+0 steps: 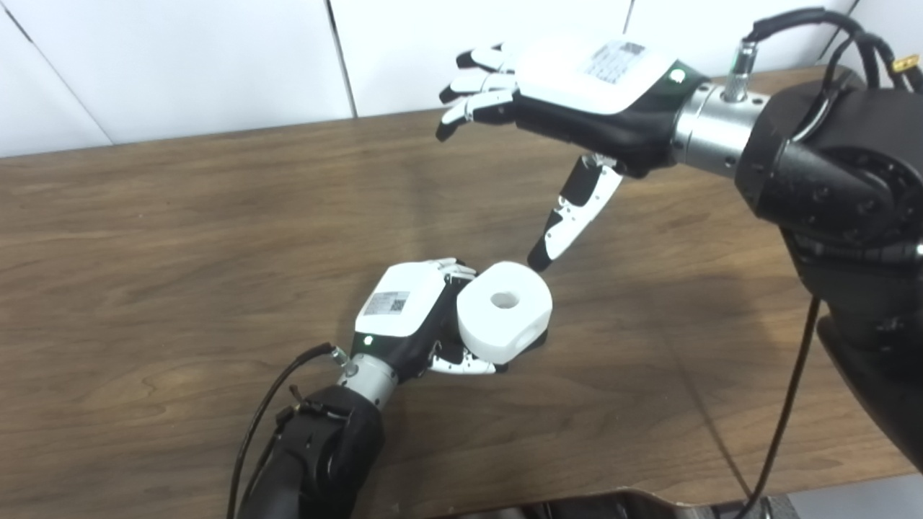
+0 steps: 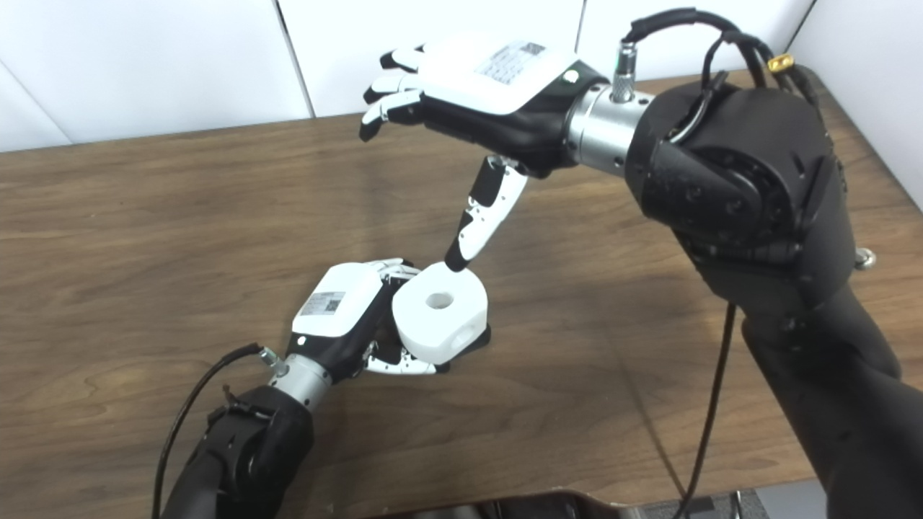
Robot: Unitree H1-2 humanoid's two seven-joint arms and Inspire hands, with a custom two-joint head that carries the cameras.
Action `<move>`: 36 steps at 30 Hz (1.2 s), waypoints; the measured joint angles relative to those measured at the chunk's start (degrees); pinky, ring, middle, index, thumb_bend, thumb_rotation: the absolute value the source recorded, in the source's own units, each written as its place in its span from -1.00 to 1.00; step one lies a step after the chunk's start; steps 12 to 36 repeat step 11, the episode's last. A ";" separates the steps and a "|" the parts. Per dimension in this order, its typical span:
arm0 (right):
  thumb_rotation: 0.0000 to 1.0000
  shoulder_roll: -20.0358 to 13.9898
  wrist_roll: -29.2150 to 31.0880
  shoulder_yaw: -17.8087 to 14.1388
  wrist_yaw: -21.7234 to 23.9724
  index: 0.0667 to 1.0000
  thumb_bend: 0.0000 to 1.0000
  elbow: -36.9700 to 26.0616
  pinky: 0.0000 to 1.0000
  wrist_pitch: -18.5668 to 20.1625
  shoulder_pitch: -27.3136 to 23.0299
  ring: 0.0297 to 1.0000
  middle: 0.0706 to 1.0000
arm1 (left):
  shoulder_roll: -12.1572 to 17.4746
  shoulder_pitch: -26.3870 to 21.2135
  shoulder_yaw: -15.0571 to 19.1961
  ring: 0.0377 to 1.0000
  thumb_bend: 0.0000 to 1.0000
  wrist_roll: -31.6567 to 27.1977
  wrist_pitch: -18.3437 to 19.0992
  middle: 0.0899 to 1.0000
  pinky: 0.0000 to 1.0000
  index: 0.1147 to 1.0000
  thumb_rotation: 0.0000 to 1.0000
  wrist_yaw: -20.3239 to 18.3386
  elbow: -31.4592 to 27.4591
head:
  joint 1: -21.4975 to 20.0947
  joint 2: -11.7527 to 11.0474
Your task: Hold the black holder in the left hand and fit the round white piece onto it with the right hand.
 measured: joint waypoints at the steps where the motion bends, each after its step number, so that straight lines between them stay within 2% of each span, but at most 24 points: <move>1: -0.07 -0.03 0.09 -0.11 0.00 0.63 1.00 0.00 0.99 0.00 0.00 1.00 0.84 | 0.06 -0.05 0.01 0.70 0.04 0.00 0.00 0.47 0.66 -0.16 -0.89 -0.02 0.00 | 0.09 0.00; 8: -0.11 -0.09 0.22 -0.22 0.00 0.62 1.00 0.00 1.00 0.00 0.01 1.00 0.84 | 0.19 -0.27 0.01 0.70 0.04 0.03 0.04 0.48 0.66 -0.15 -0.87 -0.36 -0.01 | -0.26 0.00; 11: -0.11 -0.05 0.14 -0.49 0.00 0.62 1.00 0.01 1.00 0.00 0.01 1.00 0.83 | 0.27 -0.73 -0.03 0.72 0.04 0.48 0.29 0.52 0.67 -0.14 -0.85 -1.85 -0.25 | -0.44 0.00; 36: -0.11 -0.05 0.14 -0.49 0.00 0.62 1.00 0.01 1.00 0.00 0.01 1.00 0.83 | 0.27 -0.73 -0.03 0.72 0.04 0.48 0.29 0.52 0.67 -0.14 -0.85 -1.85 -0.25 | -0.44 0.00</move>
